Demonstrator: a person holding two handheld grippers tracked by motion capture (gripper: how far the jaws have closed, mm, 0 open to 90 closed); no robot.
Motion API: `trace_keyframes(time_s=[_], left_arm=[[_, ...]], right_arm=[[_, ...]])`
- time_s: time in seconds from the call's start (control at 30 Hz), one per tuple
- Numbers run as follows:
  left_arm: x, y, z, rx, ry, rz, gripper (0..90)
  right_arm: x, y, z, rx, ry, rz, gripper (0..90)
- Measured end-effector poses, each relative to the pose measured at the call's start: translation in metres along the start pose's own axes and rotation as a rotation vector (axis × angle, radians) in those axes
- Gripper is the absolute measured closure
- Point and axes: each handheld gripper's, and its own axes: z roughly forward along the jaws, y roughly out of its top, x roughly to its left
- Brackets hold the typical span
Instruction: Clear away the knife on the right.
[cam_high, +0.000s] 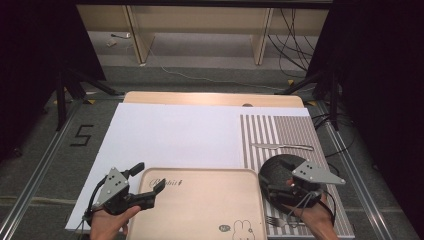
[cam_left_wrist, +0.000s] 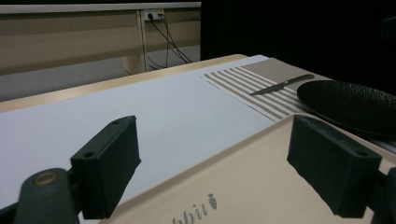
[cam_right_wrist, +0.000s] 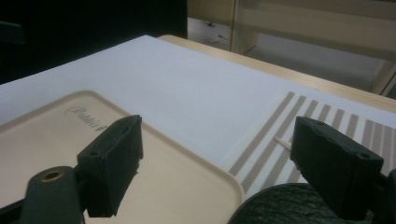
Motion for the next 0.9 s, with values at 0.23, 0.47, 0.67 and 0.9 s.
trace_keyframes(time_s=[0.23, 0.47, 0.67, 0.9], left_arm=[[0.0, 0.0, 0.001, 0.002, 0.003, 0.008, 16.1], [0.0, -0.001, 0.001, 0.006, 0.003, 0.01, 16.1], [0.0, -0.001, 0.001, 0.006, 0.004, 0.013, 16.1], [-0.001, 0.0, 0.001, 0.001, -0.003, 0.01, 16.1]], right_arm=[[-0.031, 0.007, 0.001, 0.057, -0.022, 0.033, 19.6], [-0.059, 0.012, 0.009, 0.155, -0.048, 0.033, 20.5], [-0.082, 0.018, 0.029, 0.286, -0.032, -0.004, 21.8], [-0.111, 0.027, 0.058, 0.441, -0.034, -0.036, 23.1]])
